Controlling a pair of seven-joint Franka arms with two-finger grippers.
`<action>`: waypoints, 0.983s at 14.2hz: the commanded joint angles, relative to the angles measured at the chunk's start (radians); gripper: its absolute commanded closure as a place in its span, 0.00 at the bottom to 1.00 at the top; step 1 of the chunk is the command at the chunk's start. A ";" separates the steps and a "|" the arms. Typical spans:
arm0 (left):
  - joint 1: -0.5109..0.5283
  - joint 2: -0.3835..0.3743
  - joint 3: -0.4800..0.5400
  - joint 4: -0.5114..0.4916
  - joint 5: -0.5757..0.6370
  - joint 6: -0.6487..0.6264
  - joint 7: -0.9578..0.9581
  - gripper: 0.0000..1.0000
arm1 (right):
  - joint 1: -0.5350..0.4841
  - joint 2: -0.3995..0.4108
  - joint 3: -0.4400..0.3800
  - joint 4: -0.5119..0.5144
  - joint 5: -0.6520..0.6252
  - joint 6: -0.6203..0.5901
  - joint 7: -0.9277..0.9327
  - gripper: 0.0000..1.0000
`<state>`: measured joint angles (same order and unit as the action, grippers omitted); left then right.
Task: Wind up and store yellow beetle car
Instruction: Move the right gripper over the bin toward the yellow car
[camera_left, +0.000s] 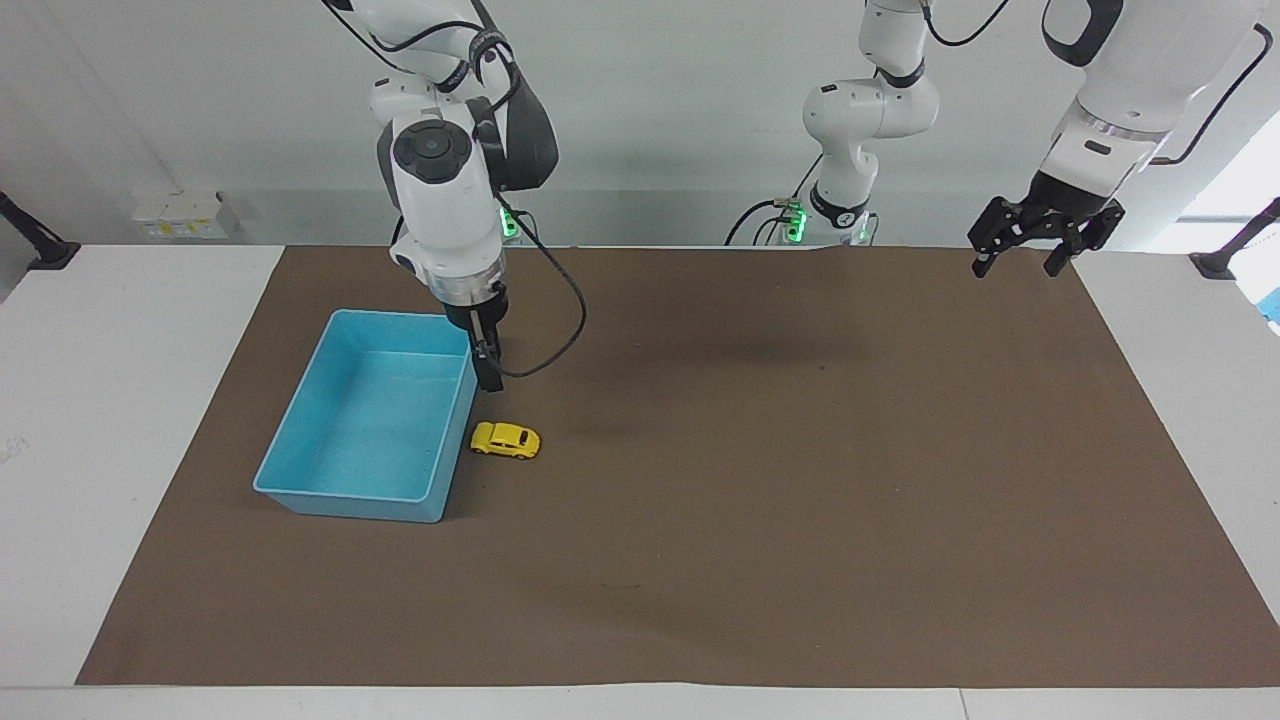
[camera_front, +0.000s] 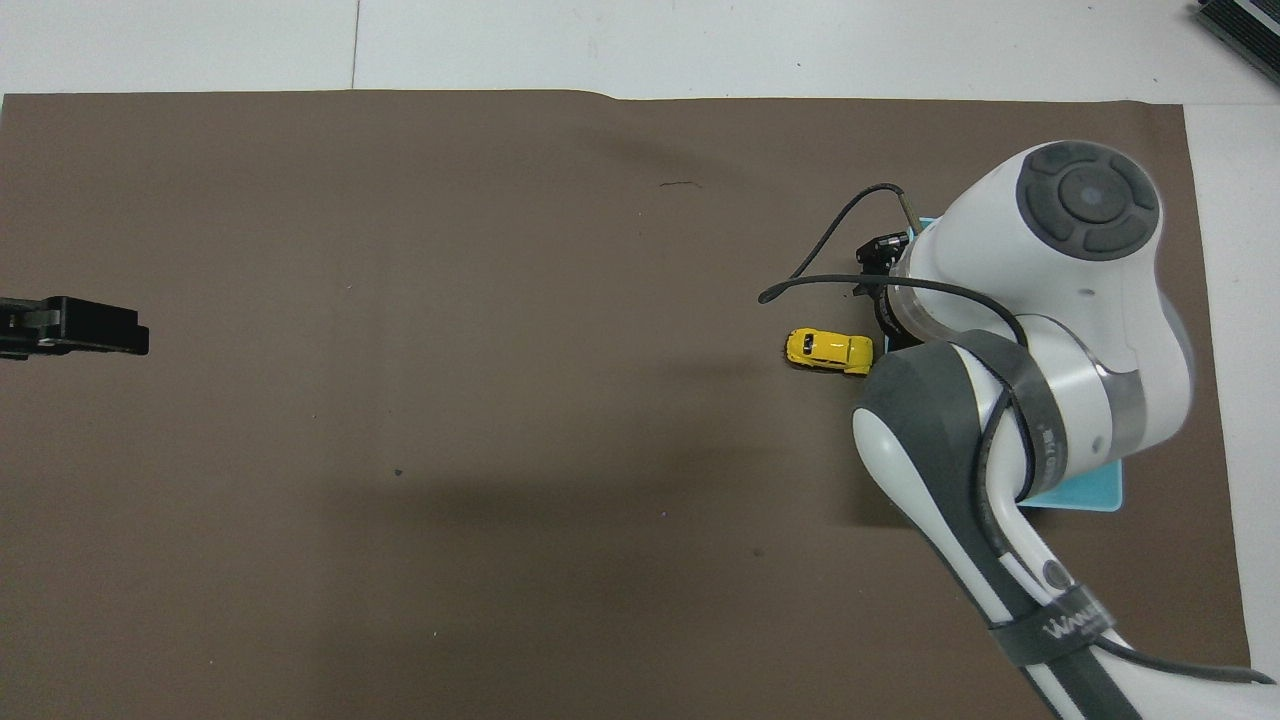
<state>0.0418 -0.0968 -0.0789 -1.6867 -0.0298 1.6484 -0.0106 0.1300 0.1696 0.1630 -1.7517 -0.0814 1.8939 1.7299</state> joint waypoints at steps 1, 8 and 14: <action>-0.017 -0.017 0.013 -0.013 -0.009 -0.013 -0.011 0.00 | 0.010 0.037 0.004 -0.023 -0.040 0.074 0.111 0.00; 0.000 -0.011 0.019 -0.005 -0.007 -0.012 -0.009 0.00 | 0.008 0.103 0.003 -0.071 -0.038 0.206 0.204 0.00; -0.016 -0.014 0.013 -0.007 -0.009 -0.038 -0.002 0.00 | 0.003 0.151 0.003 -0.172 -0.072 0.361 0.249 0.00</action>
<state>0.0388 -0.0969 -0.0737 -1.6866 -0.0302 1.6352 -0.0118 0.1409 0.3242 0.1623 -1.8815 -0.1189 2.2031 1.9429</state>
